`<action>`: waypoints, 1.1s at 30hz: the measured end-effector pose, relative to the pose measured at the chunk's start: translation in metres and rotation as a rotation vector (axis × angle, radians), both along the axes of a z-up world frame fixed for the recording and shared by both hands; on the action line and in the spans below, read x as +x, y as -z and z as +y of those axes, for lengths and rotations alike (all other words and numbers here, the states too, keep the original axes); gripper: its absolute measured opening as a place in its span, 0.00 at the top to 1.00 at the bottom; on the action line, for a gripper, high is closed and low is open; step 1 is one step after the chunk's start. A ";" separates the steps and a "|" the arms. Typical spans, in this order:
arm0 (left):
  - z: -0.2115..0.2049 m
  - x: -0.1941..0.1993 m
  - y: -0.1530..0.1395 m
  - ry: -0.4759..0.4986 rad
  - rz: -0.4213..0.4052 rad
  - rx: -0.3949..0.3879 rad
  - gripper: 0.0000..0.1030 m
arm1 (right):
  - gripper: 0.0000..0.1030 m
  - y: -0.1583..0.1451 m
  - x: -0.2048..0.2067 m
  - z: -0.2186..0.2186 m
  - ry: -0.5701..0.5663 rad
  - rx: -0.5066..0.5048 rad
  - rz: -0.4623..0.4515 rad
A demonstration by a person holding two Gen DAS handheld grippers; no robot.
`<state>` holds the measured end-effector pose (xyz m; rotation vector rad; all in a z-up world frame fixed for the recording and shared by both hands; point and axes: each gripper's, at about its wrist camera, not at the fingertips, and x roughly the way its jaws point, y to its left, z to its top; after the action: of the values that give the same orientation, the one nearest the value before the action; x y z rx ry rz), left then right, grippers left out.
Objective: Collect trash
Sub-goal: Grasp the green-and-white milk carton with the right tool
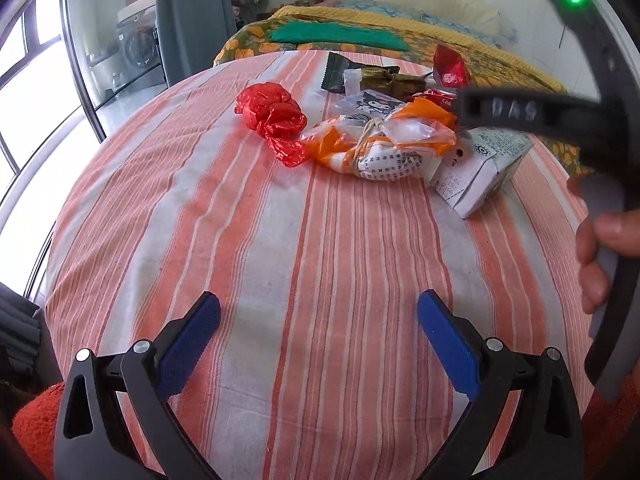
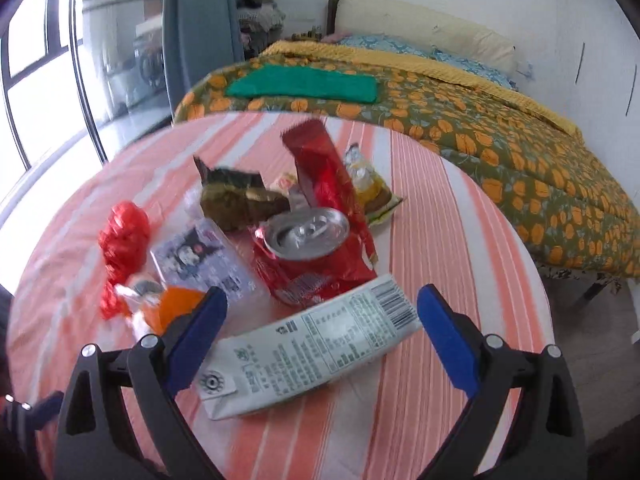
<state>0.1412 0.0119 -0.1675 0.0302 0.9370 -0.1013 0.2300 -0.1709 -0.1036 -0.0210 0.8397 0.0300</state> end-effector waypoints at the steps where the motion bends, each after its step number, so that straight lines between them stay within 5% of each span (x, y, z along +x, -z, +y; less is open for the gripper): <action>1: 0.000 0.000 0.000 -0.001 0.000 -0.002 0.05 | 0.09 0.003 -0.002 -0.002 -0.007 0.006 0.002; 7: -0.002 0.001 -0.001 -0.010 0.000 0.009 0.05 | 0.06 0.004 -0.038 -0.037 -0.002 0.026 0.018; 18: -0.003 0.002 0.000 -0.028 -0.005 0.006 0.05 | 0.06 0.016 -0.060 -0.056 0.082 0.289 0.119; 23: 0.000 0.001 -0.001 -0.030 -0.008 -0.007 0.05 | 0.06 0.019 -0.033 -0.032 0.188 0.268 0.153; 28: 0.003 -0.001 -0.001 -0.026 -0.009 -0.029 0.05 | 0.07 0.028 -0.034 -0.016 0.090 0.189 0.189; 33: 0.000 -0.001 -0.001 -0.024 -0.006 -0.011 0.05 | 0.08 0.026 -0.064 -0.045 0.066 0.145 0.157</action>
<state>0.1404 0.0117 -0.1669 0.0093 0.9306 -0.0842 0.1657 -0.2161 -0.1293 0.1466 0.9926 0.0310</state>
